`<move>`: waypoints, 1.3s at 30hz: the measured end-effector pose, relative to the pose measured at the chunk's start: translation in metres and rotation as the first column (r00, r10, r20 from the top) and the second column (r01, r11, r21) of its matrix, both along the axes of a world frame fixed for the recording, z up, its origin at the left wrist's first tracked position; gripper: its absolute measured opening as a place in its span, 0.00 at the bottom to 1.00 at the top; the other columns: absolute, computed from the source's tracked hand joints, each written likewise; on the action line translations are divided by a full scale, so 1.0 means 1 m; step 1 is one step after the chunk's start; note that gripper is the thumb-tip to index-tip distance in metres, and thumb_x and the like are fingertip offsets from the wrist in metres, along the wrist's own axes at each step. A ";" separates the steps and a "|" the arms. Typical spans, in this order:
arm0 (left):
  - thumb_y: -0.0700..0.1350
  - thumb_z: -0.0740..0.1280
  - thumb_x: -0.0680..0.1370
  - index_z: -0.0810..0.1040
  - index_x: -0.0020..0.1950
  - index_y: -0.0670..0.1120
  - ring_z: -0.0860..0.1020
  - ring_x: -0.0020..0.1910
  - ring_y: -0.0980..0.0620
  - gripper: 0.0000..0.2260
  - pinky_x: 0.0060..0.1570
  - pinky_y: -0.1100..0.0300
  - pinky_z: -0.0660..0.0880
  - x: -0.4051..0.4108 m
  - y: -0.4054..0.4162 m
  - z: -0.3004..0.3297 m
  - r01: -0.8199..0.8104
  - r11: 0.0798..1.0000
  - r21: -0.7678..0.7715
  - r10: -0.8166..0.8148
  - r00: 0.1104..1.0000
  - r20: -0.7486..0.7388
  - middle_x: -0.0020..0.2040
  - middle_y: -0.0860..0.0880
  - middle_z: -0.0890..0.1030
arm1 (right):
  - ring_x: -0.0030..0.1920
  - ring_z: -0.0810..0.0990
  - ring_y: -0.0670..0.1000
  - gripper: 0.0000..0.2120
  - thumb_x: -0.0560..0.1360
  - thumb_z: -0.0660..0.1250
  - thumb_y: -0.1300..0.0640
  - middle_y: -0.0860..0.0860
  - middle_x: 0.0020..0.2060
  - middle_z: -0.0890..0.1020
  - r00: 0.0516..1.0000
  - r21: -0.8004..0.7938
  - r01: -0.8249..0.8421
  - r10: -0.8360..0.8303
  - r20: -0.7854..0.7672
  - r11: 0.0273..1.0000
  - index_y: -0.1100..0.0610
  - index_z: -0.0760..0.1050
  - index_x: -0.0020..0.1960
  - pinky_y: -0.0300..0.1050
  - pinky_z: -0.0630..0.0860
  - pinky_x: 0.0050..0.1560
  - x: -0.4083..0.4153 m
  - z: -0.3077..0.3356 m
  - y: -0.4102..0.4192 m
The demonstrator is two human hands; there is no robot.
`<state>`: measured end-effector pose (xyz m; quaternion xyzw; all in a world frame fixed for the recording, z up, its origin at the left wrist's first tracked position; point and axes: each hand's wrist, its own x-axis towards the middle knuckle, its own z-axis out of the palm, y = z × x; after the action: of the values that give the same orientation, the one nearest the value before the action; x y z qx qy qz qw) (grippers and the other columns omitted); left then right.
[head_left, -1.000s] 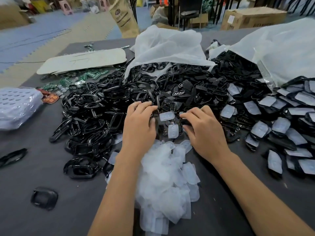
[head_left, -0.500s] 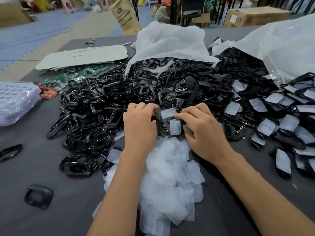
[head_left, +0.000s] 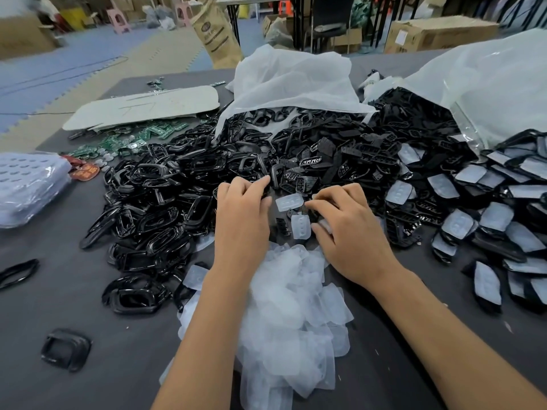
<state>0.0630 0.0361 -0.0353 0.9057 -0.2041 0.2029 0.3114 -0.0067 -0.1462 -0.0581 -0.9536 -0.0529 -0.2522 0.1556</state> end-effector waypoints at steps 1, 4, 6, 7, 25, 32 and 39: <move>0.39 0.64 0.84 0.79 0.71 0.43 0.69 0.53 0.47 0.15 0.55 0.53 0.70 -0.001 0.000 0.002 0.002 1.000 -0.029 -0.002 1.000 0.004 0.50 0.47 0.75 | 0.63 0.69 0.55 0.18 0.79 0.70 0.56 0.52 0.60 0.77 1.000 -0.013 0.020 -0.020 -0.019 1.000 0.58 0.79 0.67 0.51 0.74 0.64 0.000 -0.001 0.001; 0.39 0.62 0.85 0.82 0.63 0.44 0.74 0.51 0.47 0.12 0.52 0.56 0.71 -0.003 0.000 0.010 0.027 0.991 -0.134 -0.027 1.000 0.000 0.50 0.48 0.76 | 0.64 0.67 0.57 0.19 0.80 0.69 0.50 0.52 0.63 0.74 0.996 -0.047 0.048 -0.052 -0.079 0.998 0.57 0.79 0.68 0.56 0.73 0.64 0.001 -0.002 0.002; 0.39 0.63 0.84 0.83 0.57 0.45 0.76 0.47 0.52 0.09 0.49 0.65 0.71 -0.005 -0.001 0.018 0.033 0.972 -0.231 -0.039 0.999 -0.023 0.48 0.48 0.78 | 0.64 0.67 0.57 0.17 0.79 0.69 0.50 0.52 0.63 0.74 0.996 -0.022 0.041 -0.042 -0.076 0.999 0.55 0.81 0.65 0.57 0.72 0.64 0.000 -0.002 0.001; 0.40 0.64 0.84 0.83 0.55 0.46 0.76 0.45 0.55 0.08 0.47 0.69 0.69 -0.007 -0.002 0.021 0.028 0.959 -0.282 -0.041 0.998 -0.041 0.47 0.49 0.79 | 0.64 0.67 0.56 0.15 0.79 0.70 0.50 0.52 0.63 0.75 0.997 -0.001 0.032 -0.032 -0.069 0.999 0.55 0.82 0.63 0.57 0.72 0.65 0.000 -0.001 0.001; 0.31 0.69 0.78 0.85 0.51 0.43 0.87 0.42 0.48 0.10 0.45 0.61 0.83 -0.016 -0.004 -0.007 -0.244 0.532 -0.811 -0.341 0.815 -0.469 0.41 0.39 0.86 | 0.50 0.72 0.53 0.09 0.78 0.71 0.47 0.47 0.46 0.80 0.991 -0.052 0.069 -0.075 -0.112 0.996 0.51 0.80 0.54 0.52 0.70 0.51 -0.008 0.008 0.000; 0.29 0.69 0.77 0.81 0.46 0.42 0.87 0.40 0.50 0.08 0.44 0.60 0.83 -0.012 -0.005 -0.013 -0.256 0.514 -0.819 -0.330 0.821 -0.465 0.30 0.53 0.81 | 0.56 0.74 0.53 0.13 0.82 0.64 0.45 0.48 0.54 0.77 0.965 -0.114 0.068 -0.094 -0.243 0.991 0.50 0.77 0.62 0.51 0.69 0.57 -0.012 0.015 0.000; 0.33 0.72 0.77 0.81 0.47 0.42 0.88 0.41 0.45 0.05 0.46 0.57 0.85 -0.013 -0.005 -0.014 -0.245 0.568 -0.785 -0.295 0.830 -0.473 0.44 0.42 0.83 | 0.52 0.75 0.53 0.08 0.79 0.71 0.54 0.46 0.49 0.80 0.985 0.033 0.023 -0.017 -0.169 0.999 0.53 0.76 0.57 0.48 0.69 0.55 -0.016 0.013 0.002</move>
<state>0.0504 0.0311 -0.0495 0.6689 0.0005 -0.0037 0.7434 -0.0225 -0.1438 -0.0450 -0.9691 -0.0255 -0.1731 0.1738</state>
